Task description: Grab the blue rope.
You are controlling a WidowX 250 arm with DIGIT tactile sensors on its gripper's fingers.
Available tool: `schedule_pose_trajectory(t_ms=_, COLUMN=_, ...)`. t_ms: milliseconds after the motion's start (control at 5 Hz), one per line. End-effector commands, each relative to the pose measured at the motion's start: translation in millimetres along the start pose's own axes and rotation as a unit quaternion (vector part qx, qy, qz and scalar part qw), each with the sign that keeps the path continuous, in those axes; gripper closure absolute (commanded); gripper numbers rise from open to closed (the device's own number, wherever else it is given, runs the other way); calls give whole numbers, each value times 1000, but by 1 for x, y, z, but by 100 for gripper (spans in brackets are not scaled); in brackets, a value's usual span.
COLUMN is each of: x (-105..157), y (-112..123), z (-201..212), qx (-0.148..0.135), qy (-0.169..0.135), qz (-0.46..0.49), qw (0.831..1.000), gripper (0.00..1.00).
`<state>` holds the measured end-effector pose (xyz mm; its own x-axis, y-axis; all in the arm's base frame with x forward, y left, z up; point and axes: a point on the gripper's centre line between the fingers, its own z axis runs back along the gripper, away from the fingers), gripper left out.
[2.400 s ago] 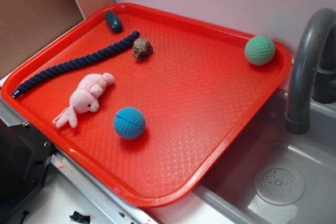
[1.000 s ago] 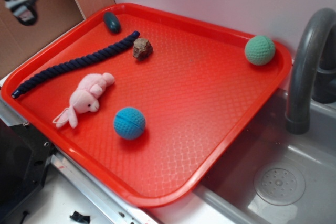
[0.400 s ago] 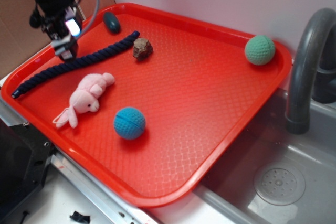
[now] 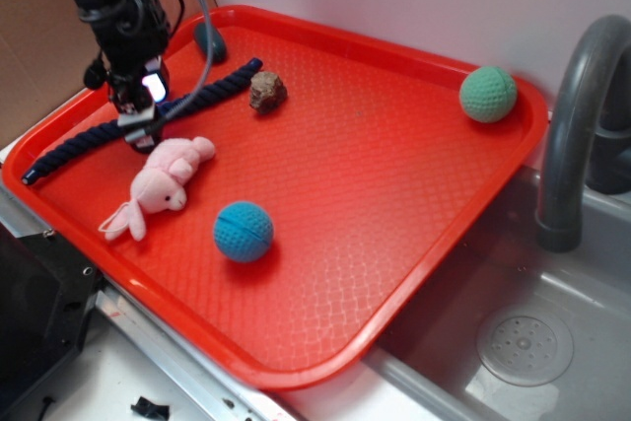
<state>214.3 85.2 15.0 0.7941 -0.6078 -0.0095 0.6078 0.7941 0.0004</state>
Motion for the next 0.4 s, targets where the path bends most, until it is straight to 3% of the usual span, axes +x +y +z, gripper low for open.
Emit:
schedule_pose_trajectory(t_ms=0, x=12, y=-6, z=-10, qx=6, qy=-14, qz=9, qw=1000, gripper=100)
schedule_pose_trajectory(t_ms=200, x=13, y=-8, z=-5, qx=18, qy=-8, qz=16, qw=1000, gripper=100)
